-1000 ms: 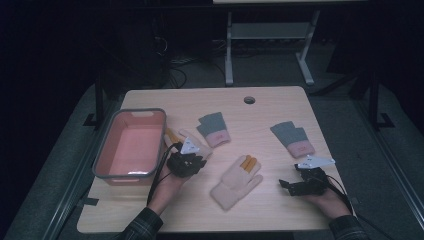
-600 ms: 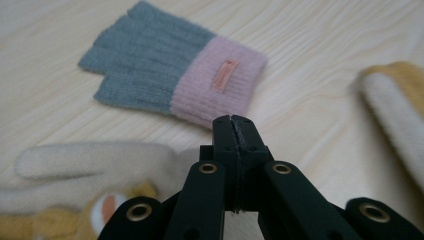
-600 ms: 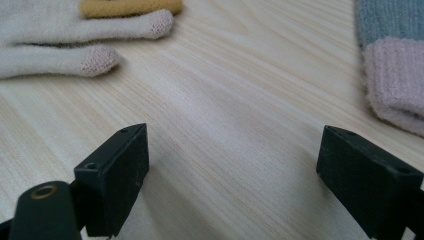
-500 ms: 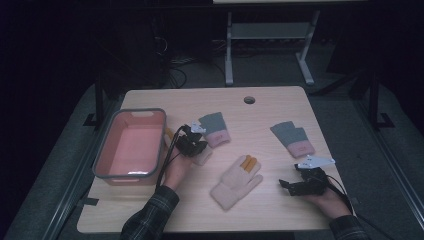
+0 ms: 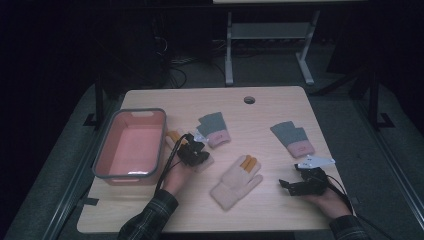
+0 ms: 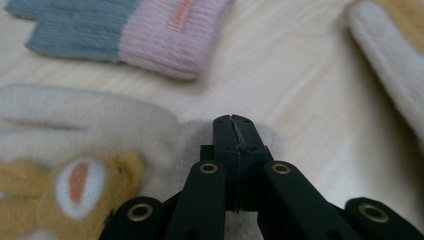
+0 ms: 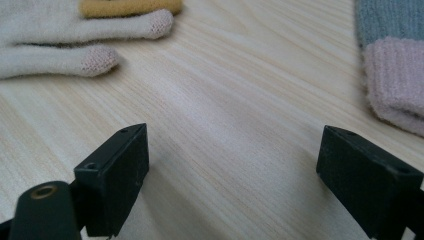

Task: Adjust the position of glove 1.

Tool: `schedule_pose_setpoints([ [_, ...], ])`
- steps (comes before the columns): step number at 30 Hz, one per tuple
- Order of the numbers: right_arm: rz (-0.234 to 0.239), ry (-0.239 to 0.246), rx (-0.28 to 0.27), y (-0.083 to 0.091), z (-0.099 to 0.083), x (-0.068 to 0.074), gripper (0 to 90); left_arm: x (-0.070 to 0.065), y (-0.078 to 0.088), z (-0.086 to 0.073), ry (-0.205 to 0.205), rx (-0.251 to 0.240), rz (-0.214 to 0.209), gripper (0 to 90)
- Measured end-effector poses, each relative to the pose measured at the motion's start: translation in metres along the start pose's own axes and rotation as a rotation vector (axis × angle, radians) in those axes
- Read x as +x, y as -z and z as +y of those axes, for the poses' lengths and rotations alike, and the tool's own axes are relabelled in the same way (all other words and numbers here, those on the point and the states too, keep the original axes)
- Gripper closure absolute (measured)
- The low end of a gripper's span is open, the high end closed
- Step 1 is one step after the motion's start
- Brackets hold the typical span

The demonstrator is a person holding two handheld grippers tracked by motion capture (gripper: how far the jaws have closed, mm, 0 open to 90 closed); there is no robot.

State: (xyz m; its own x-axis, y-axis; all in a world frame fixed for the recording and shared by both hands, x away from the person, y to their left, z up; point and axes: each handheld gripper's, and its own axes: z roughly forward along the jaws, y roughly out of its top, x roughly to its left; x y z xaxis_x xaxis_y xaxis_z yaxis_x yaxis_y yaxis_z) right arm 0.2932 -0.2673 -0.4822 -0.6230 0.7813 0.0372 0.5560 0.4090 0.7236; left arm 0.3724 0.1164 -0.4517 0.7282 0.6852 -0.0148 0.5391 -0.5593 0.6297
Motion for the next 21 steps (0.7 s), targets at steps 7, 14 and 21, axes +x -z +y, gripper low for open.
schedule_pose_setpoints([
  [7,0.000,0.000,0.000,0.000,0.000,0.000,12.9,-0.008,0.013,-0.015,-0.018,0.008,-0.066,89.6],
  [14,0.000,0.000,0.000,0.000,0.000,0.000,12.9,-0.016,0.026,-0.031,-0.019,0.011,-0.136,89.6],
  [21,0.000,-0.001,0.000,0.000,0.000,0.000,12.9,-0.026,0.041,-0.045,-0.034,0.018,-0.162,89.6],
])
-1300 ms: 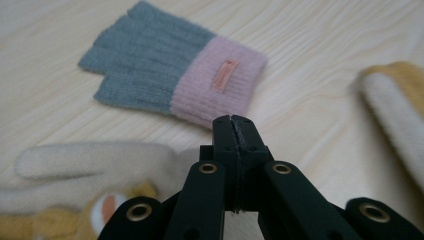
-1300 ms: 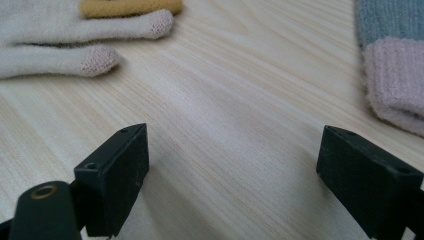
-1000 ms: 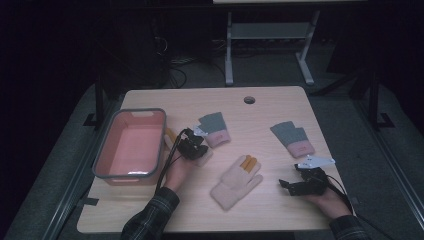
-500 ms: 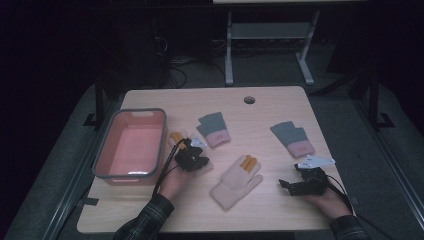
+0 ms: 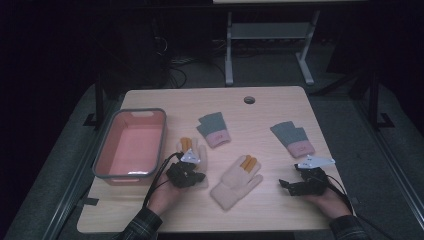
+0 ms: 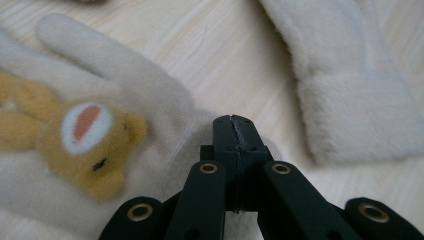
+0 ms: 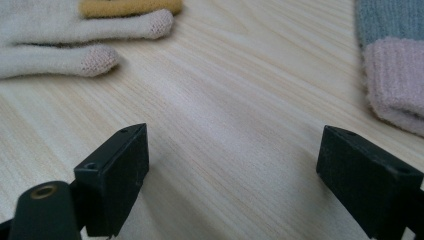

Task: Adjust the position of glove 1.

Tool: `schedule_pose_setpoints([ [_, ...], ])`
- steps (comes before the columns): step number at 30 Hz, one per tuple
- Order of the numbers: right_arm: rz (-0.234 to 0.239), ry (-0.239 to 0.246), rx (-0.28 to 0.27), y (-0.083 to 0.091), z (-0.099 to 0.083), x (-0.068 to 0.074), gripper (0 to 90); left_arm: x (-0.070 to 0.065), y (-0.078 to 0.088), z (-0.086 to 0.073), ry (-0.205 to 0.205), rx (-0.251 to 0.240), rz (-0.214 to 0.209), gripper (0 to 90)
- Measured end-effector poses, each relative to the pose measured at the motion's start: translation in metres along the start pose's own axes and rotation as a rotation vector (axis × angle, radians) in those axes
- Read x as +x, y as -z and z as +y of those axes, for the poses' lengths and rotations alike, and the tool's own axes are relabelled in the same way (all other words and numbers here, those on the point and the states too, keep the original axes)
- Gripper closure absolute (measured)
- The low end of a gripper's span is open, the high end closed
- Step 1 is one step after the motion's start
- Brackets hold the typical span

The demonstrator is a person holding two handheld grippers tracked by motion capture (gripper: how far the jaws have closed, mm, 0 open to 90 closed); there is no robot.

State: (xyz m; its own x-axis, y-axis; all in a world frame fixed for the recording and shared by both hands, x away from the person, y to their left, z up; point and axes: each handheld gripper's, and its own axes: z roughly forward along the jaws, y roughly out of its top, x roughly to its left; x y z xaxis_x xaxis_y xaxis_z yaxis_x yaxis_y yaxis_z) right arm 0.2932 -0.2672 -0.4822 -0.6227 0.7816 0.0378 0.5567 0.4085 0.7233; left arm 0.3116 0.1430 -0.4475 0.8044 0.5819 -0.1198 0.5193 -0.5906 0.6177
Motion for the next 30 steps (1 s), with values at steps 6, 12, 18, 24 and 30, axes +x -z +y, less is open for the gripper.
schedule_pose_setpoints([
  [6,0.000,-0.001,0.000,0.000,0.000,0.000,12.9,0.012,0.006,0.018,0.008,-0.049,0.047,89.6],
  [12,0.000,0.000,0.000,0.000,0.000,0.000,12.9,0.027,0.003,0.032,0.015,-0.057,0.110,89.6],
  [18,0.000,0.000,0.000,0.000,0.000,0.000,12.9,0.046,-0.010,0.049,0.045,-0.057,0.154,89.6],
  [24,0.000,-0.001,0.000,0.000,0.000,0.000,12.9,0.053,-0.027,0.051,0.076,-0.026,0.177,89.6],
  [30,0.000,0.000,0.000,0.000,0.000,0.000,12.9,0.051,-0.040,0.049,0.059,0.019,0.171,89.6],
])
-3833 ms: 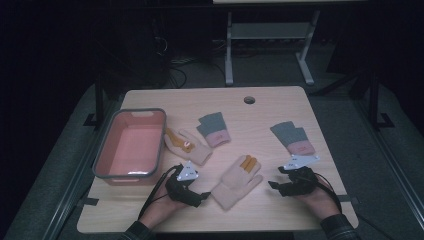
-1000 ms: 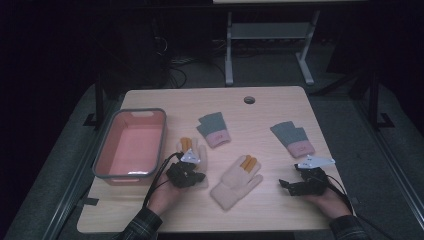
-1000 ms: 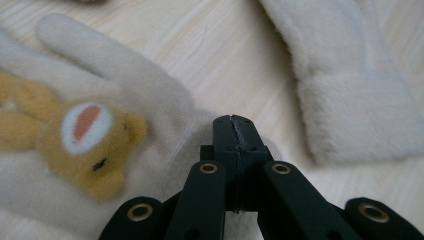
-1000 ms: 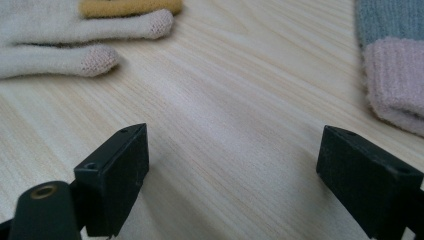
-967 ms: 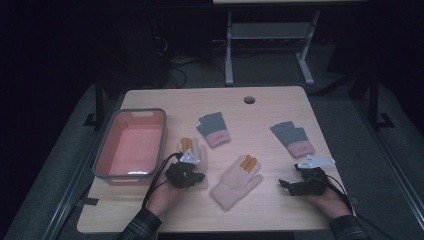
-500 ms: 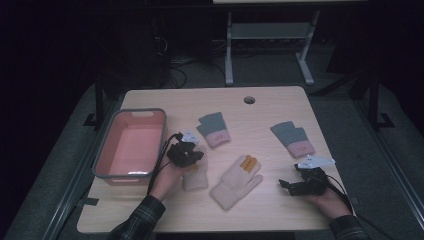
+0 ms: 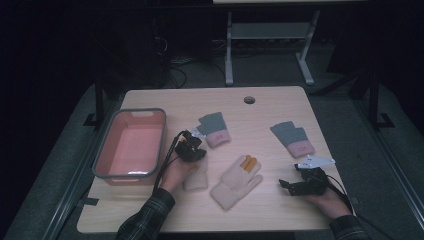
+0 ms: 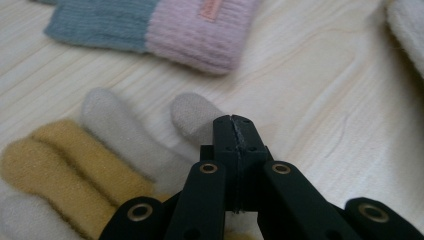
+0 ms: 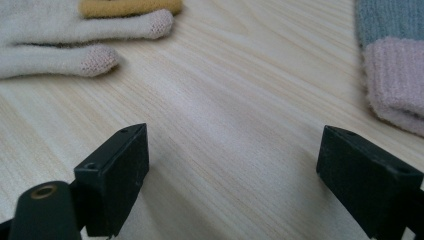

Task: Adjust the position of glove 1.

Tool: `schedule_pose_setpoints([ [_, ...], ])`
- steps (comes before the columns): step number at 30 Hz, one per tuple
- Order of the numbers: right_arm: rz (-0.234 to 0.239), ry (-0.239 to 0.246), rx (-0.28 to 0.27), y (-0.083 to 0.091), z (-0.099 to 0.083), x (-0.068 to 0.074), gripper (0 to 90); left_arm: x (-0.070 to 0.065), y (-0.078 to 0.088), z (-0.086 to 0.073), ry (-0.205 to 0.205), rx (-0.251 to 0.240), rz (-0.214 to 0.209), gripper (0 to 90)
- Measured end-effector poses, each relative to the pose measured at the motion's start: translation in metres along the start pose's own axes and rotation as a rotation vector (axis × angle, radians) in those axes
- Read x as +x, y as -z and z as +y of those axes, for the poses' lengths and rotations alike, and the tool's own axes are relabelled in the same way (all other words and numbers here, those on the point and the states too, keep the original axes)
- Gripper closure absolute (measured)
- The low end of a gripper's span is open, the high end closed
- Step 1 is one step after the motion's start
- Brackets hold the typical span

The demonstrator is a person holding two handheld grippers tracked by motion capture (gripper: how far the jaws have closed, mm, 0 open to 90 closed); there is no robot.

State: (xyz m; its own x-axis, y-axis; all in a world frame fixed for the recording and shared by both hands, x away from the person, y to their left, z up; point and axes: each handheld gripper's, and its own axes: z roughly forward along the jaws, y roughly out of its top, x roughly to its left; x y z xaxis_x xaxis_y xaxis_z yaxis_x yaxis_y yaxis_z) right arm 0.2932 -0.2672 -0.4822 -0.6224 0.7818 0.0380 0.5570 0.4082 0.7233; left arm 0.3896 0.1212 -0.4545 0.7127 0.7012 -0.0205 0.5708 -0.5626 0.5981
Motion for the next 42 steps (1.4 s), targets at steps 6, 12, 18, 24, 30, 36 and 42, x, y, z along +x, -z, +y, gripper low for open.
schedule_pose_setpoints([
  [6,0.000,0.000,0.000,0.000,0.000,0.000,12.9,-0.018,-0.001,0.002,-0.058,0.025,-0.044,89.6],
  [12,0.000,0.000,0.000,0.000,0.000,0.000,12.9,-0.034,0.000,0.003,-0.103,0.047,-0.082,89.6],
  [18,0.000,0.001,-0.001,0.000,0.000,0.000,13.0,-0.052,0.001,0.002,-0.148,0.059,-0.141,89.6],
  [24,0.000,0.003,0.000,0.000,0.000,0.000,12.9,-0.060,0.005,-0.001,-0.166,0.073,-0.181,89.6],
  [30,0.000,0.001,0.000,0.000,0.000,0.000,12.9,-0.066,0.009,-0.002,-0.188,0.083,-0.223,89.6],
  [36,0.000,0.003,0.002,0.000,0.000,0.000,12.9,-0.055,0.026,0.002,-0.144,0.012,-0.191,89.5],
  [42,0.000,0.002,0.001,0.000,0.000,0.000,12.9,-0.031,0.044,-0.003,-0.050,-0.031,-0.099,80.1],
])
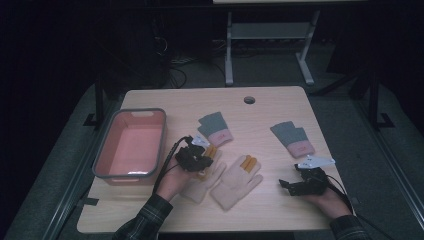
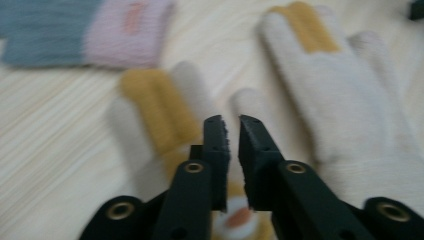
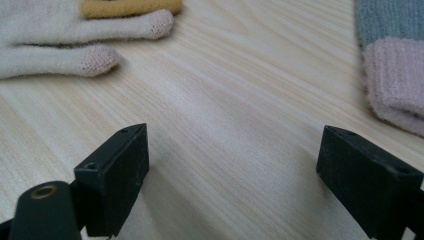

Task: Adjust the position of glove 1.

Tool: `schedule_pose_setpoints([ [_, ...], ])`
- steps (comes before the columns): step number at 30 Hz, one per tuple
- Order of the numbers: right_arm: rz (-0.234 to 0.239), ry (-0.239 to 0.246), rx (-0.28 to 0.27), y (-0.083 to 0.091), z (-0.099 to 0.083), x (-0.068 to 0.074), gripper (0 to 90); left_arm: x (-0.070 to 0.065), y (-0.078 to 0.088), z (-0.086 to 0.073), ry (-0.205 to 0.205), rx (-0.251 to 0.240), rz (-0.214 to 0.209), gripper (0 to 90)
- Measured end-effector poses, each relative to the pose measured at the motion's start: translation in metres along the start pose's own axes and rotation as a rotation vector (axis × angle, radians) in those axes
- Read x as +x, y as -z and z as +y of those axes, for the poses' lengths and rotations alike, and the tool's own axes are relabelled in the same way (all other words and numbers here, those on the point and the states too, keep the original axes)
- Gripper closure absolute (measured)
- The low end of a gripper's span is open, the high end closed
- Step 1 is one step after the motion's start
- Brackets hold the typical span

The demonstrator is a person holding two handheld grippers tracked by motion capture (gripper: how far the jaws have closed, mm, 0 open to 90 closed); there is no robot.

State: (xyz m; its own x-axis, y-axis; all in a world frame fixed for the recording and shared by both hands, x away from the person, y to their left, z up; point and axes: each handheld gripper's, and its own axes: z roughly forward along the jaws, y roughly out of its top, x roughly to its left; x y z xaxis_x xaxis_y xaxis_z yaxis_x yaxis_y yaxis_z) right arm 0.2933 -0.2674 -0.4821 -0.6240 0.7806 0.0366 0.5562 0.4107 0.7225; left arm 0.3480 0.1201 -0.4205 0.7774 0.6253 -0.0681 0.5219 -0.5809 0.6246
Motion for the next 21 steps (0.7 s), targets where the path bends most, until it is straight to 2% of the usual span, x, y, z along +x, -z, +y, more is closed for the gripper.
schedule_pose_setpoints([
  [2,0.000,0.000,0.000,0.000,0.000,0.000,12.9,0.005,0.003,-0.003,0.024,-0.004,0.016,70.8],
  [3,0.000,0.000,0.000,0.000,0.000,0.000,12.9,0.005,0.004,-0.005,0.032,-0.008,0.018,70.8],
  [4,-0.001,-0.003,-0.002,0.000,0.000,0.000,12.9,0.004,0.006,-0.007,0.035,-0.008,0.022,67.5],
  [5,-0.001,-0.003,-0.001,0.000,0.000,0.000,12.9,0.003,0.010,-0.011,0.034,-0.009,0.030,59.9],
  [6,-0.001,-0.002,0.001,0.000,0.000,0.000,12.9,0.003,0.010,-0.011,0.034,-0.009,0.030,56.0],
  [7,-0.001,-0.002,0.001,0.000,0.000,0.000,12.9,0.002,0.011,-0.013,0.041,-0.010,0.031,56.0],
  [10,-0.001,-0.002,0.001,0.000,0.000,0.000,12.9,-0.002,0.011,-0.022,0.055,0.007,0.034,41.8],
  [13,-0.001,-0.003,-0.002,0.000,0.000,0.000,12.9,-0.004,0.008,-0.029,0.058,0.022,0.046,37.6],
  [14,0.000,0.001,0.000,0.000,0.000,0.000,12.9,-0.003,0.004,-0.033,0.059,0.041,0.057,34.7],
  [16,0.000,0.001,0.000,0.000,0.000,0.000,12.9,-0.004,0.002,-0.034,0.064,0.043,0.061,32.9],
  [19,0.000,0.000,0.000,0.000,0.000,0.000,12.9,-0.004,-0.003,-0.036,0.065,0.056,0.084,23.5],
  [21,0.000,0.000,0.000,0.000,0.000,0.000,12.9,-0.004,-0.007,-0.037,0.076,0.061,0.084,21.7],
])
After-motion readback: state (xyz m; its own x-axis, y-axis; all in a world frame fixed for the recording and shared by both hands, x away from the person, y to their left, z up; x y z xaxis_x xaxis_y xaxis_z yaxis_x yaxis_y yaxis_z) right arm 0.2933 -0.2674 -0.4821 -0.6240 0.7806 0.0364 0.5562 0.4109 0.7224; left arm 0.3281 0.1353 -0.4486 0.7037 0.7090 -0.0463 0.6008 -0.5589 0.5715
